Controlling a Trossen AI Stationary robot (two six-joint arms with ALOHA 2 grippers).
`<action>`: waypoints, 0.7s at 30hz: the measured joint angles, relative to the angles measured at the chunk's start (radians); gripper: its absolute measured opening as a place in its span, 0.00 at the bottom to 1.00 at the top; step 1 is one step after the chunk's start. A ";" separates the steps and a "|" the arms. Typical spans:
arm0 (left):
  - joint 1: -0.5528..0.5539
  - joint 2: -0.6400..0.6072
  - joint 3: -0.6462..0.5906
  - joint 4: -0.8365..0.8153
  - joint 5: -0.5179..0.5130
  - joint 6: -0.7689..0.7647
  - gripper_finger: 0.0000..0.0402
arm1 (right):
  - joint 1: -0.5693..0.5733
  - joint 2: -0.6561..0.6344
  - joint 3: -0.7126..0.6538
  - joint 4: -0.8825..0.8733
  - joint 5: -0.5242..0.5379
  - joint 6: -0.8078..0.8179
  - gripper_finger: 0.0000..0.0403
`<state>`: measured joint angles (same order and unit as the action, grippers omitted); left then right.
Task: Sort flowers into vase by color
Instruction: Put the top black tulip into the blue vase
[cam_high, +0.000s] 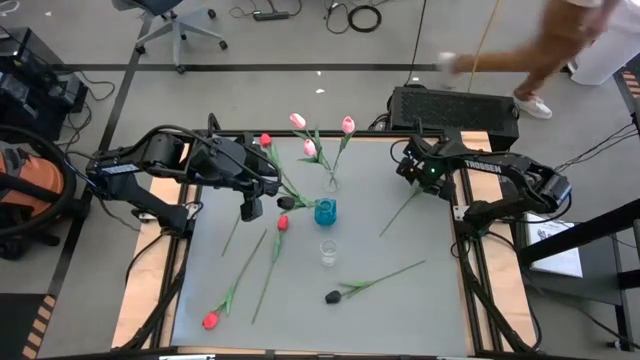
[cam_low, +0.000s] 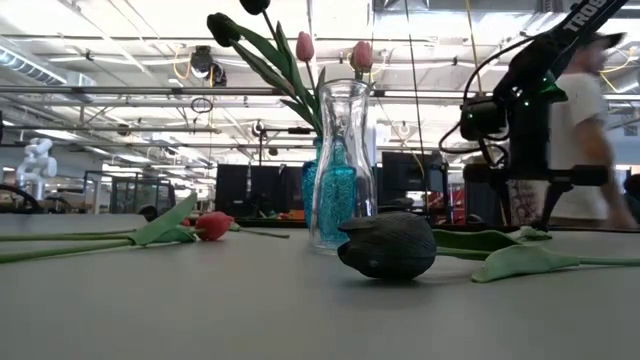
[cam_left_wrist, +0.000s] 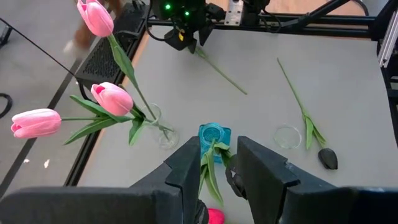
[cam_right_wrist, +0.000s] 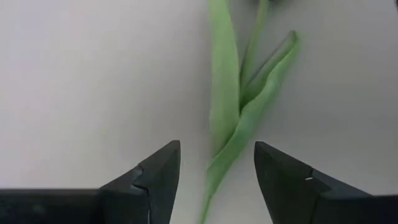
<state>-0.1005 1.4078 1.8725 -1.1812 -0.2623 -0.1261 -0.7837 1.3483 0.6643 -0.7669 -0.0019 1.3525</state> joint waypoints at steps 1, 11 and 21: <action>0.000 0.000 0.000 0.000 0.000 0.000 0.28 | 0.000 0.000 0.000 -0.002 0.002 0.000 0.49; 0.000 0.000 0.000 0.000 0.000 -0.026 0.28 | 0.000 0.000 -0.035 -0.002 0.003 0.008 0.49; 0.000 0.000 0.000 0.000 0.000 -0.026 0.28 | 0.000 0.000 -0.035 0.018 0.024 0.006 0.49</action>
<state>-0.1005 1.4078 1.8726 -1.1809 -0.2619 -0.1524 -0.7834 1.3487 0.6289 -0.7490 0.0222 1.3582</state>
